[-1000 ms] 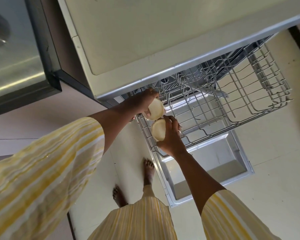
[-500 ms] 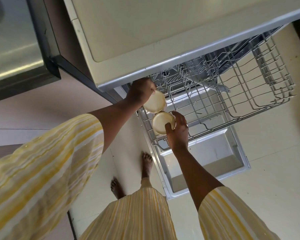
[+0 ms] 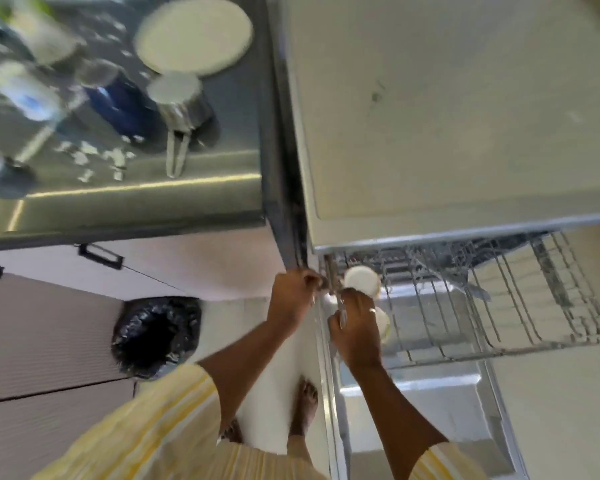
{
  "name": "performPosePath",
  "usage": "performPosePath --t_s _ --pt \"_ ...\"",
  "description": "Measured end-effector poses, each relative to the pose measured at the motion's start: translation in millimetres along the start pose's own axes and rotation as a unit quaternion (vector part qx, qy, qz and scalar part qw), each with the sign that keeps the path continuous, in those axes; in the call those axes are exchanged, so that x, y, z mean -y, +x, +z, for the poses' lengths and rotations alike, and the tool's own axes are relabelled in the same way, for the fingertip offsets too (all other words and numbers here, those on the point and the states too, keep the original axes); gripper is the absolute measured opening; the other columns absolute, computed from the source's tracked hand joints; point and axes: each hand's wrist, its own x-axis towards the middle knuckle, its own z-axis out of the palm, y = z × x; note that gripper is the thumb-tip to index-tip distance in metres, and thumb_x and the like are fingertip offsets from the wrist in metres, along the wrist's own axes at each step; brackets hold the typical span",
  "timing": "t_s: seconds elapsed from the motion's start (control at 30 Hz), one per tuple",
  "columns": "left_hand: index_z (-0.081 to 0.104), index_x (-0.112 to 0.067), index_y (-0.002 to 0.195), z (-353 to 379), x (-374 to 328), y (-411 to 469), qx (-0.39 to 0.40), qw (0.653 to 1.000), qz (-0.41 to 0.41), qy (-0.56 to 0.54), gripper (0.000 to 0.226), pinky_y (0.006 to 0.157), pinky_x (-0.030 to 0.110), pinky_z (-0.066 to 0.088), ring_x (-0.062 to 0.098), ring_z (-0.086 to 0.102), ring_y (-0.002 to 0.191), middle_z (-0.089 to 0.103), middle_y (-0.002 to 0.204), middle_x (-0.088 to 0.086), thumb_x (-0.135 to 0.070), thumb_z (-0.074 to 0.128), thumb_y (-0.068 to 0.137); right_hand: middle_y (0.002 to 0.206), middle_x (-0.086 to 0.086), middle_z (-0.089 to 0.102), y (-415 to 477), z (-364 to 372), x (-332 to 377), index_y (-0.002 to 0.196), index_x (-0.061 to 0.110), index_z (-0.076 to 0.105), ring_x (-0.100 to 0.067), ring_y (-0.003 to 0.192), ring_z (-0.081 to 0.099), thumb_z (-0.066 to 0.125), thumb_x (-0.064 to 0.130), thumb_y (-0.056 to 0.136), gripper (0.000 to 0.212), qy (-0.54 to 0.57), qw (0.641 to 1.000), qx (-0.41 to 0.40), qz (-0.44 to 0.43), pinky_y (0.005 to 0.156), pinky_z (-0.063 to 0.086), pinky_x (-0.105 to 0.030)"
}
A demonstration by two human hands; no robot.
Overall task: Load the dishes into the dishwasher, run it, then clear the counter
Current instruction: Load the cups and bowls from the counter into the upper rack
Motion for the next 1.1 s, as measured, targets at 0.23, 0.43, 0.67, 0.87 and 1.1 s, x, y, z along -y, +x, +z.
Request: performPosePath --t_s 0.23,0.43,0.67,0.87,1.1 --pt "0.064 -0.017 0.117 -99.0 55.3 -42.4 -0.054 0.997 -0.005 0.059 0.028 0.093 0.020 0.039 0.017 0.061 0.108 0.066 0.117 0.002 -0.022 0.049 0.094 0.094 -0.014 0.066 27.1 18.2 111.6 0.094 0.002 0.068 -0.031 0.085 0.065 0.062 0.005 0.066 0.029 0.007 0.974 0.072 -0.215 0.077 0.051 -0.029" --pt "0.066 -0.013 0.114 -201.7 96.5 -52.2 -0.196 0.979 -0.017 0.059 0.026 0.086 0.012 0.037 0.016 0.063 0.102 0.068 0.112 0.004 -0.022 0.051 0.095 0.090 -0.012 0.067 58.5 42.7 207.2 0.089 0.002 0.069 -0.027 0.081 0.066 0.075 -0.002 0.057 0.033 0.023 0.933 0.074 -0.351 0.073 0.056 -0.030" --pt "0.069 -0.003 0.095 -301.2 138.3 -15.1 -0.284 0.957 -0.049 0.033 0.016 0.073 0.024 0.040 0.027 0.062 0.084 0.068 0.090 0.014 -0.011 0.055 0.090 0.097 -0.015 0.066 130.3 60.8 289.0 0.094 0.000 0.068 -0.027 0.089 0.065 0.073 0.001 0.063 0.032 -0.016 0.912 0.015 -0.409 0.076 0.057 -0.036" --pt "0.060 -0.004 0.116 -343.4 178.2 41.3 -0.275 0.958 -0.075 0.023 0.027 0.094 0.028 0.042 0.024 0.057 0.107 0.062 0.115 0.014 -0.010 0.048 0.093 0.107 -0.018 0.061 213.2 76.0 334.4 0.102 0.001 0.066 -0.034 0.098 0.061 0.076 0.007 0.064 0.040 -0.101 0.940 -0.030 -0.326 0.081 0.054 -0.041" --pt "0.039 -0.006 0.140 -335.5 219.8 77.1 -0.239 0.965 -0.030 0.102 0.046 0.114 0.027 0.020 0.019 0.033 0.136 0.039 0.146 0.009 -0.024 0.039 0.098 0.150 -0.016 0.009 283.8 110.5 359.4 0.143 0.013 0.025 -0.036 0.138 0.015 0.057 0.040 0.087 0.070 -0.142 0.983 0.037 -0.114 0.112 0.020 -0.044"
